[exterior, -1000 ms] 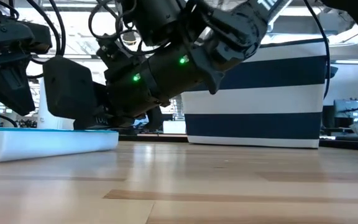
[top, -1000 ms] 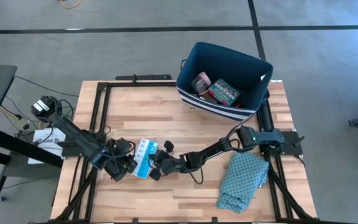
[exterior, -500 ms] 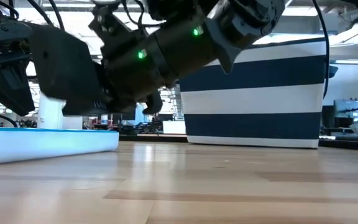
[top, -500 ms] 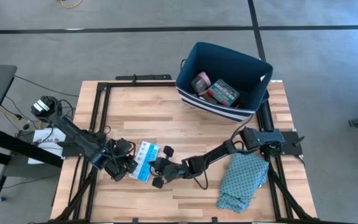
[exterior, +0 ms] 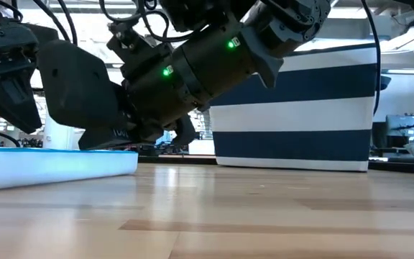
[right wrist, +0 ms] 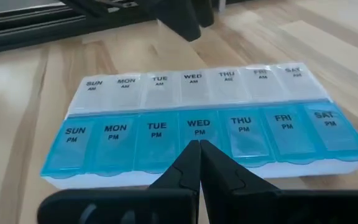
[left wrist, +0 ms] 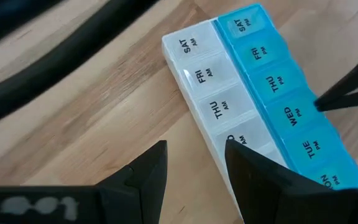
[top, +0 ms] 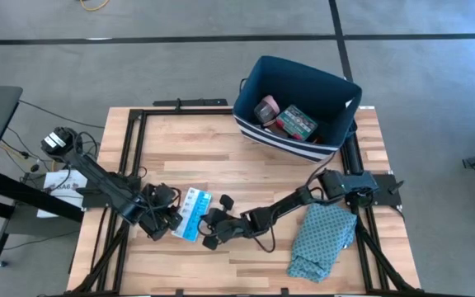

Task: Pick & place medical supplies in basket/bin
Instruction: Put the white pill organizer into the white bin

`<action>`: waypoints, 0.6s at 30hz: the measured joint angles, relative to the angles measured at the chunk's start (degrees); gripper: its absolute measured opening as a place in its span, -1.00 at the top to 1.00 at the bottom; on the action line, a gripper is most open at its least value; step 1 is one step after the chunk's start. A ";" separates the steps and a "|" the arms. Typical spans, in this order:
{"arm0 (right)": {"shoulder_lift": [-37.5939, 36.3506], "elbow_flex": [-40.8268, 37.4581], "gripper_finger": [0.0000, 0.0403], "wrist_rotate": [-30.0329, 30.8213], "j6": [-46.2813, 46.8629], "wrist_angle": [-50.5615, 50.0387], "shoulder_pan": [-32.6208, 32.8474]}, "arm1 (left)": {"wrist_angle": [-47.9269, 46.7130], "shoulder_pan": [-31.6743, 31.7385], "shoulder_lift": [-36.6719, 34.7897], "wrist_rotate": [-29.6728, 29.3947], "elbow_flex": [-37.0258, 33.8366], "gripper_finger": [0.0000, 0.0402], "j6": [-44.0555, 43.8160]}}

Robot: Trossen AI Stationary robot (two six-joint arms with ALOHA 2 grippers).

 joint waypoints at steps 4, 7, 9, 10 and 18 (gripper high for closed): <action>-0.28 0.18 1.00 0.24 3.33 -3.61 0.30 | 7.96 0.00 0.02 0.24 -3.10 0.25 2.88; -0.39 0.20 1.00 0.74 3.89 -4.30 0.83 | 15.12 0.00 0.06 1.28 -5.75 0.25 3.89; -0.39 0.20 1.00 1.02 3.89 -4.39 0.83 | 20.03 0.00 0.01 0.79 -7.32 0.25 3.94; -0.39 0.20 1.00 1.09 3.89 -4.39 0.83 | 21.70 0.00 0.00 0.62 -7.97 0.25 3.96; -0.39 0.20 1.00 0.52 5.46 -5.66 0.87 | 25.89 0.02 -0.04 0.58 -8.44 0.25 5.51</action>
